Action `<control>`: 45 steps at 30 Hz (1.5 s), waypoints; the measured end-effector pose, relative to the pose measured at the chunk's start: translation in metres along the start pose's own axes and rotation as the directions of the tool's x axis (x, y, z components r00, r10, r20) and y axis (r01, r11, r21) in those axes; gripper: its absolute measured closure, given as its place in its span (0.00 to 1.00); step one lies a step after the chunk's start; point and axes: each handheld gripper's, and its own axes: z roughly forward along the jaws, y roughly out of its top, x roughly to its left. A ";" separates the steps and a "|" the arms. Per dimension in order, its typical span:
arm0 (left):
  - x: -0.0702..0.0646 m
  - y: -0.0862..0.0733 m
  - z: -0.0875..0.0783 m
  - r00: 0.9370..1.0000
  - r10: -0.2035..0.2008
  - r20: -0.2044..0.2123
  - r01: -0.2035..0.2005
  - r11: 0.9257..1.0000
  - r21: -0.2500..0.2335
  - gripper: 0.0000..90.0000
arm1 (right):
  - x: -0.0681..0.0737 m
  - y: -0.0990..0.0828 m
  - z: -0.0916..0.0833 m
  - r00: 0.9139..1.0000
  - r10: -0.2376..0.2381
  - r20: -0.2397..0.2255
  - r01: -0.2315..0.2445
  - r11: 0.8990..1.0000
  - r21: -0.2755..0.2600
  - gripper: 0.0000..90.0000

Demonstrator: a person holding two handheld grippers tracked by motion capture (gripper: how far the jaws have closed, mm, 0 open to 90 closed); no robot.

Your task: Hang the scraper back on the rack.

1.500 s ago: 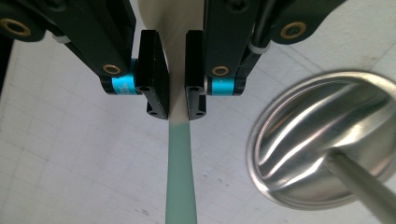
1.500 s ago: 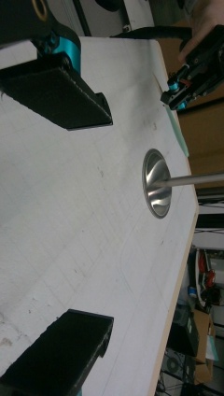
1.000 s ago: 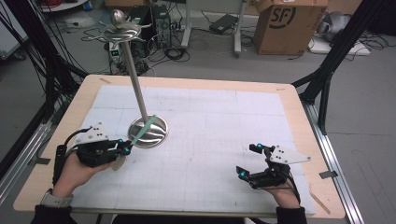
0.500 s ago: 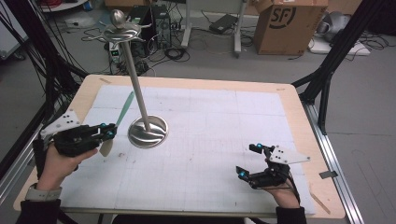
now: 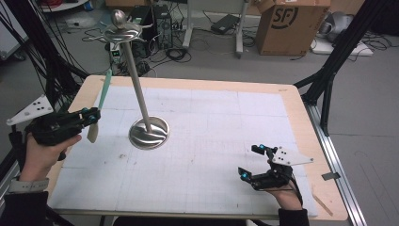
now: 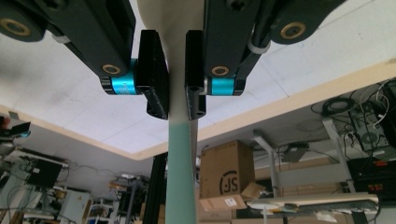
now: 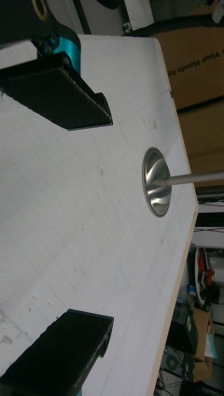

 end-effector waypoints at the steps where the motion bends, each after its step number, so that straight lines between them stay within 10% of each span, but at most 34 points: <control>1: 0.001 0.002 -0.001 1.000 -0.004 0.003 0.004 1.000 -0.008 0.89 | 0.000 0.000 0.000 1.000 0.000 0.001 0.000 1.000 0.001 0.04; 22: 0.005 0.047 -0.014 0.999 0.040 -0.004 -0.040 0.992 -0.123 0.89 | -0.001 0.000 0.000 1.000 -0.007 0.003 0.007 1.000 -0.004 0.04; 45: 0.010 0.054 -0.003 1.000 0.013 0.007 -0.012 0.990 -0.143 0.89 | -0.003 0.000 -0.004 1.000 0.001 0.000 -0.001 1.000 -0.006 0.04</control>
